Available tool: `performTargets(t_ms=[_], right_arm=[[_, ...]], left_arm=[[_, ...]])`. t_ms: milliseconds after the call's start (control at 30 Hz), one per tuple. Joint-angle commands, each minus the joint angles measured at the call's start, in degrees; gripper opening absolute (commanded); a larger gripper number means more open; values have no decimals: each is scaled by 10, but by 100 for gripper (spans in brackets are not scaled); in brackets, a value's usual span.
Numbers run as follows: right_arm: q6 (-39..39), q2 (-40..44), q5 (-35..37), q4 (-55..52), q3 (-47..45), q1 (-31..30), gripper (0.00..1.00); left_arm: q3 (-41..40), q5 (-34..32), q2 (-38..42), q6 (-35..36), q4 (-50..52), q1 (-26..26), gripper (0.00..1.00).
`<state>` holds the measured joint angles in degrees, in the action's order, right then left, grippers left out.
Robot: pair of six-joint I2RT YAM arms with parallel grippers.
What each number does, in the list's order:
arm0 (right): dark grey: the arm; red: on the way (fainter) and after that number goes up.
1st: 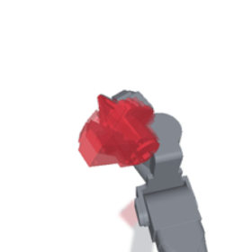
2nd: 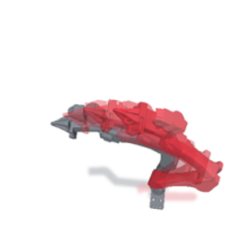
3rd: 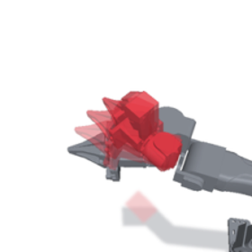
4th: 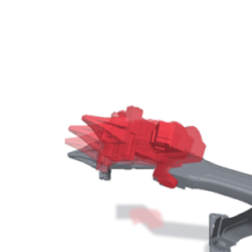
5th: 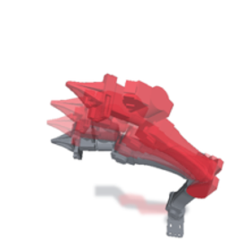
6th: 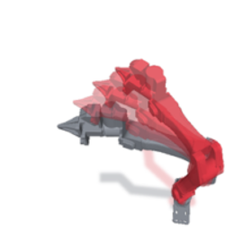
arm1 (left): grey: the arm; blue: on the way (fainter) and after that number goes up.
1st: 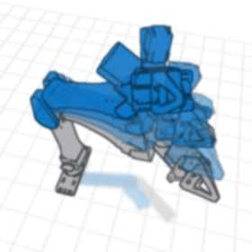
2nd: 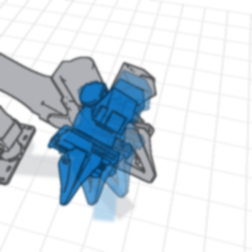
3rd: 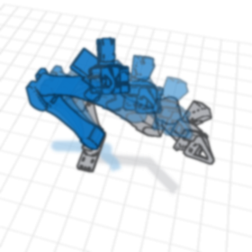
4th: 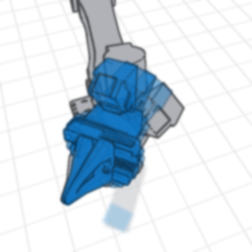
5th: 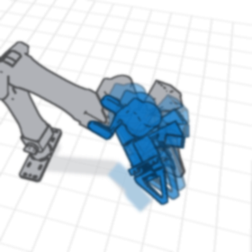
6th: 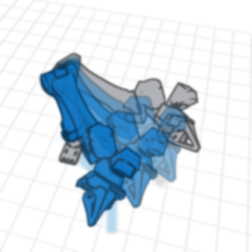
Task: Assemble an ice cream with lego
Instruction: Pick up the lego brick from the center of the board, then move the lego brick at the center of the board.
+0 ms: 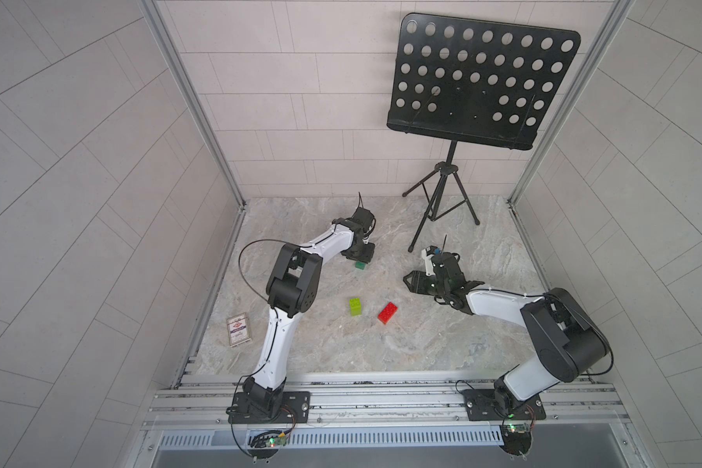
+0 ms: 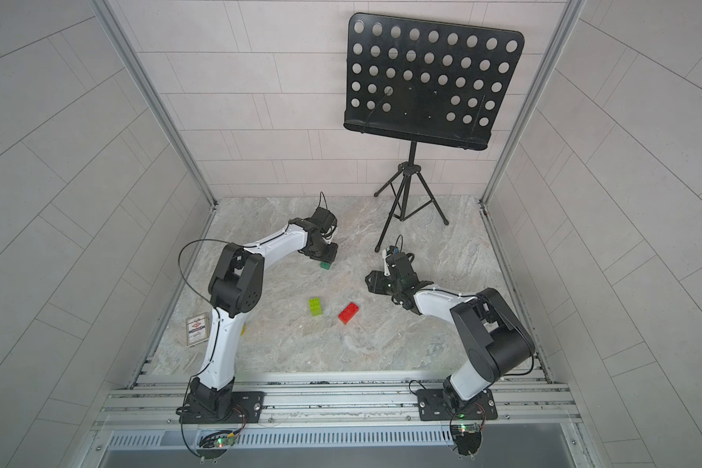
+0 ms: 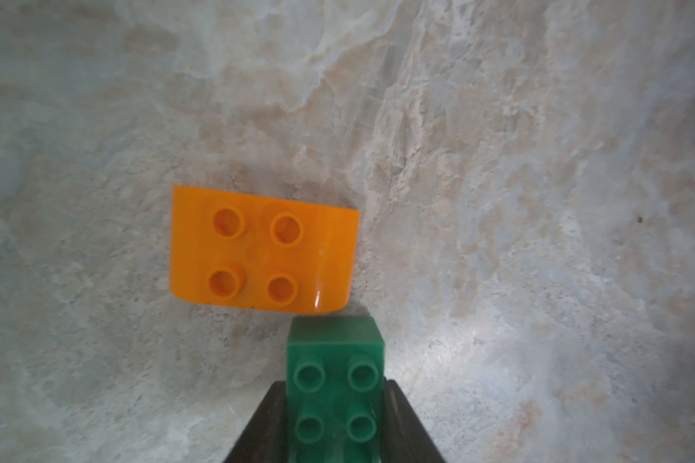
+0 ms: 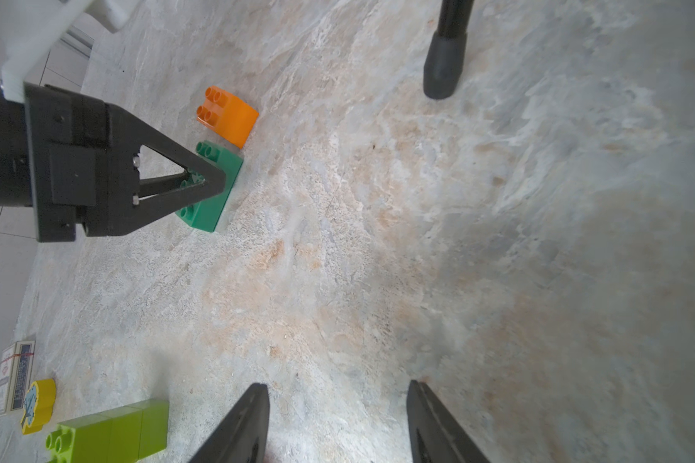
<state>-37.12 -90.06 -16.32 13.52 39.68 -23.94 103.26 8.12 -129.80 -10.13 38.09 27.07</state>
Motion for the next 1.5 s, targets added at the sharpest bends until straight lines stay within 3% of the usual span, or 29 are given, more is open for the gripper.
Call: performTargets(t_ms=[0, 100, 267, 400, 567, 633, 733, 800, 933, 1033, 1133, 1333, 1467], right_arm=[[1, -7, -7, -1, 12, 2, 57], [4, -7, -21, 4, 13, 1, 53], [27, -24, -98, 3, 37, -16, 35], [71, -47, -126, -73, 91, -57, 21], [95, -58, -146, -121, 126, -93, 17], [103, -64, -163, -121, 130, -99, 23], [135, -53, -164, -118, 124, -110, 47], [171, -32, -149, -111, 114, -134, 58], [241, -10, -12, -203, 154, -212, 76], [236, -28, 89, -302, 217, -256, 86], [187, -51, 200, -387, 278, -296, 92], [56, -138, 271, -557, 408, -316, 95], [37, -188, 281, -601, 458, -326, 91]], left_arm=[[3, -16, 41, -73, 23, 7, 4], [-10, -30, 87, -142, 52, 15, 0], [-79, -28, 199, -216, 84, 17, 0], [-157, 0, 300, -254, 118, 17, 0], [-253, 17, 398, -250, 167, 16, 0], [-281, 5, 433, -237, 179, 14, 0], [-331, -34, 485, -226, 183, 3, 0], [-357, -48, 514, -208, 181, -10, 0], [-401, -79, 564, -192, 176, -22, 0], [-432, -124, 602, -198, 164, -22, 0], [-457, -163, 631, -208, 160, -25, 0], [-500, -188, 677, -223, 130, -31, 0], [-499, -197, 688, -226, 135, -34, 0]])
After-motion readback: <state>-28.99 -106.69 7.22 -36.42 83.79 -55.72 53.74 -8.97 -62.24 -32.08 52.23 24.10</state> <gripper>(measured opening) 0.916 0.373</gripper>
